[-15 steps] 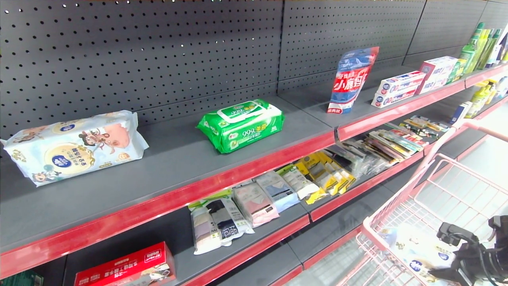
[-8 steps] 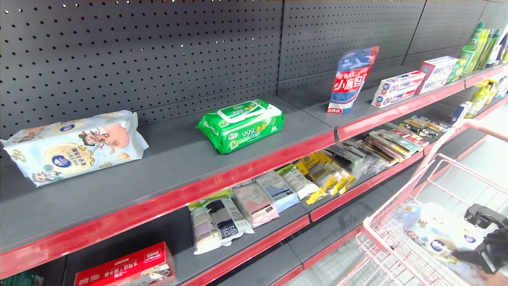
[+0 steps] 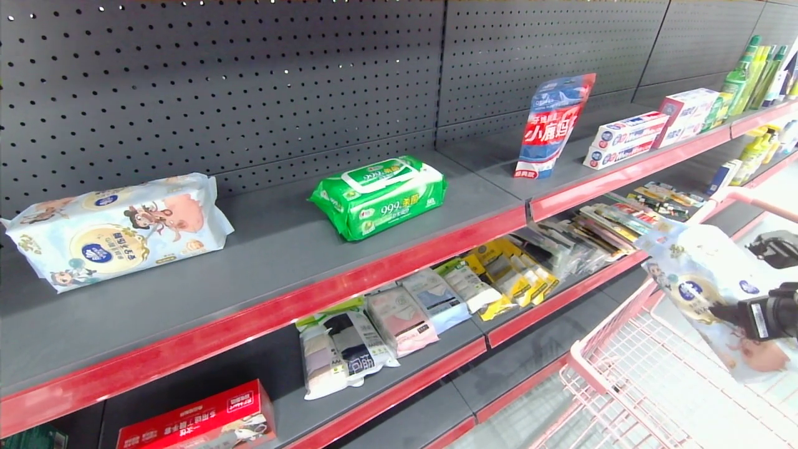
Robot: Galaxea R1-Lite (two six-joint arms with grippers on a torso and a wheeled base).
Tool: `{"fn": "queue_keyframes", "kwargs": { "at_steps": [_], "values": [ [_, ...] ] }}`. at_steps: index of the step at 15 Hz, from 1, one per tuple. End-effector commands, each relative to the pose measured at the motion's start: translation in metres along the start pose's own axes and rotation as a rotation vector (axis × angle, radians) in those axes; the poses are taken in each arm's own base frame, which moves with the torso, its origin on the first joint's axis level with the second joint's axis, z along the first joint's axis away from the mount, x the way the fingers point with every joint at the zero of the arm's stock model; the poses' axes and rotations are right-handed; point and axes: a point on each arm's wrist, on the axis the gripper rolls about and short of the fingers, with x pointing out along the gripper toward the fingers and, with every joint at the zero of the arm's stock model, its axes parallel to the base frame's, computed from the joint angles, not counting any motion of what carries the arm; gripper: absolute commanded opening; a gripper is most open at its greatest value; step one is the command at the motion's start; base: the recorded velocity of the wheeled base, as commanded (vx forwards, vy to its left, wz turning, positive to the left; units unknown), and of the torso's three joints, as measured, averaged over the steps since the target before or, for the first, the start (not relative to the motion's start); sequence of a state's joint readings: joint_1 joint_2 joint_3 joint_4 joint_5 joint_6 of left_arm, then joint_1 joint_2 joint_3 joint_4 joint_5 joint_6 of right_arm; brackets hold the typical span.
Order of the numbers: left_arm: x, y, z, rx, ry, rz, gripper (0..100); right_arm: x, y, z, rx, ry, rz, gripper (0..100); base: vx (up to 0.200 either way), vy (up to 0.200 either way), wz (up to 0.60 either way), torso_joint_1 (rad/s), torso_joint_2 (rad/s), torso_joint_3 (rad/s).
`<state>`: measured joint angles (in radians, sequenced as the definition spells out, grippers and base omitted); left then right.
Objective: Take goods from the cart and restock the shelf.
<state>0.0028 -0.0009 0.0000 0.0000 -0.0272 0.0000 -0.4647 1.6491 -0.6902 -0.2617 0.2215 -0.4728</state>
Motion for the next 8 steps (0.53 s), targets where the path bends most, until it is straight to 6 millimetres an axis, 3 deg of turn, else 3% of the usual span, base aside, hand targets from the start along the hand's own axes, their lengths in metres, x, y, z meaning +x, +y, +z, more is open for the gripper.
{"fn": "queue_keyframes", "kwargs": {
  "at_steps": [1, 4, 8],
  "values": [
    [0.0, 0.0, 0.0, 0.0, 0.001, 0.0, 100, -0.057, 0.055, 0.032, 0.006, -0.194, 0.025, 0, 0.0, 0.0, 0.0, 0.0, 0.0, 0.0],
    [0.0, 0.0, 0.0, 0.0, 0.001, 0.0, 100, -0.098, 0.098, 0.003, -0.033, -0.225, 0.065, 0, 0.0, 0.0, 0.0, 0.0, 0.0, 0.0],
    [0.0, 0.0, 0.0, 0.0, 0.001, 0.0, 100, -0.134, 0.105, -0.03, -0.029, -0.284, 0.046, 0, 0.0, 0.0, 0.0, 0.0, 0.0, 0.0]
  ]
}}
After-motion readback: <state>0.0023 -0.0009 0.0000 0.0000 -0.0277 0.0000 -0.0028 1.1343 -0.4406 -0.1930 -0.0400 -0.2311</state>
